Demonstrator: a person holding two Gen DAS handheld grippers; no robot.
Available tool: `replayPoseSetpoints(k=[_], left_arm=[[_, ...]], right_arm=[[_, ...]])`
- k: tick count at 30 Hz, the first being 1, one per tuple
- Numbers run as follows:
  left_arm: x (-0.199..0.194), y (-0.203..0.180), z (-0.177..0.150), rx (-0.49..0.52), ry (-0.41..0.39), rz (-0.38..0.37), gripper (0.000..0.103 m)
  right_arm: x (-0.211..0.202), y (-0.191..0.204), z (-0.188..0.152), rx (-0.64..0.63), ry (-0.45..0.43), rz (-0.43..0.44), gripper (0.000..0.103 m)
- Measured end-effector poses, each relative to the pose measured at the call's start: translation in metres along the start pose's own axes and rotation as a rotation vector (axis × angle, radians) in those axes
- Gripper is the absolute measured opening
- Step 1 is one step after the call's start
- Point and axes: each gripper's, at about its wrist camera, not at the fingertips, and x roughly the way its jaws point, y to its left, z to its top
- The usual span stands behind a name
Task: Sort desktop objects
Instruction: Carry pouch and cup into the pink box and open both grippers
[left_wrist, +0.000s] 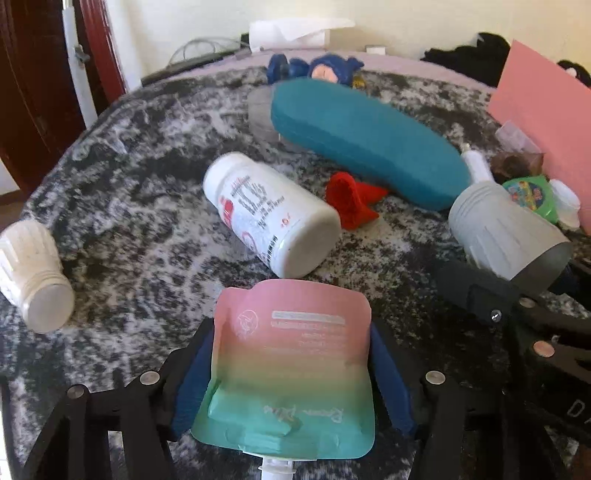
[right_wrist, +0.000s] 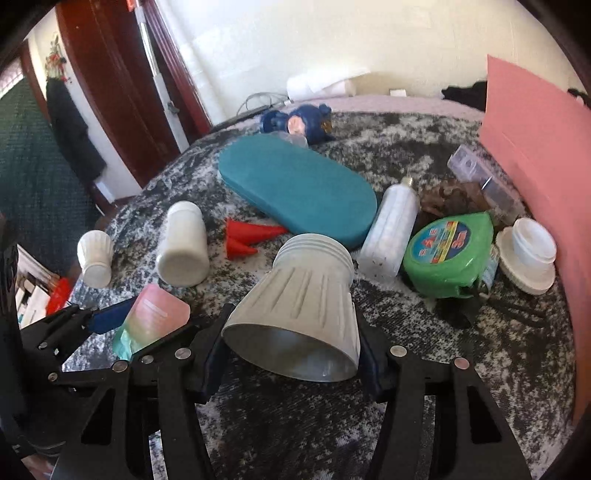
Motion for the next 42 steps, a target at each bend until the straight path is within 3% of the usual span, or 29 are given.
replayPoseSetpoints(k=[6,22,28,33,42], left_arm=[[-0.024,-0.001,0.001,-0.018,-0.052,0.018,0.067],[-0.078,-0.052,-0.001,-0.006,-0.166,0.005,0.067],[-0.093,-0.082,0.006,-0.011,-0.222,-0.033,0.068],[-0.106,-0.123,0.012,0.052,-0.283,-0.074,0.068],[-0.122,-0.227,0.051,0.178,-0.324,-0.167,0.068]], right_arm=[[-0.029,0.005,0.005,-0.011,-0.059,0.020,0.061],[-0.105,-0.004,0.002,0.000,-0.200,-0.019,0.062],[-0.140,-0.020,0.002,0.005,-0.283,-0.111,0.062],[-0.174,-0.041,0.002,-0.010,-0.365,-0.216,0.062],[-0.251,-0.137,0.010,0.135,-0.512,-0.369,0.062]])
